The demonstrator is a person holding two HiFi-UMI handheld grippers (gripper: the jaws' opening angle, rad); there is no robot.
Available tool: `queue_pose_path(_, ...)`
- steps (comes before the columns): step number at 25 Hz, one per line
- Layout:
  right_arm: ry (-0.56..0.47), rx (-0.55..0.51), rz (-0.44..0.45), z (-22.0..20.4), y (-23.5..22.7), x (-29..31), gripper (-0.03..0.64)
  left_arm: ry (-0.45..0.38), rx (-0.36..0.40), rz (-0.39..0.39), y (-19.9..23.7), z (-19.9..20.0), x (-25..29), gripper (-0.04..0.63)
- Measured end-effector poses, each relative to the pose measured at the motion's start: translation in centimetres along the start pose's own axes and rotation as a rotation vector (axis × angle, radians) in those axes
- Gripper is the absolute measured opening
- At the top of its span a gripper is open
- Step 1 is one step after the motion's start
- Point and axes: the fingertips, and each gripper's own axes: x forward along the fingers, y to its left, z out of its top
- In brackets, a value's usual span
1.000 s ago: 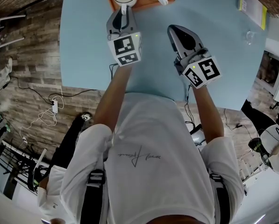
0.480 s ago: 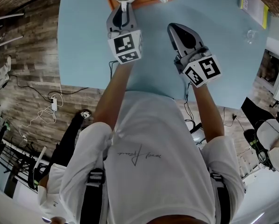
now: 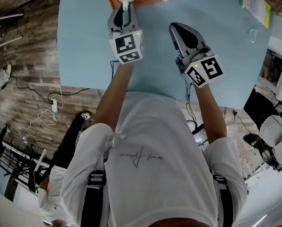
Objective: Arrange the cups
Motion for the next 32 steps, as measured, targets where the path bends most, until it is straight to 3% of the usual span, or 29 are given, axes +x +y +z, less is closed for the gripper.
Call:
queue_pose_path(15, -0.017, -0.027, 0.022, 0.6, 1.1, -0.5, 0.021, 0.060, 0.006, -0.017, 0.0, -0.9, -2.4, 0.067)
queue_pose_path(21, -0.029, -0.045, 0.027, 1.1, 1.7, -1.3, 0.021, 0.045, -0.011, -0.021, -0.6, 0.0, -4.5, 0.067)
queue_pose_path(32, -0.041, -0.079, 0.034, 2.2, 3.3, -2.4, 0.021, 0.001, -0.017, -0.102, -2.3, 2.8, -8.5, 0.031)
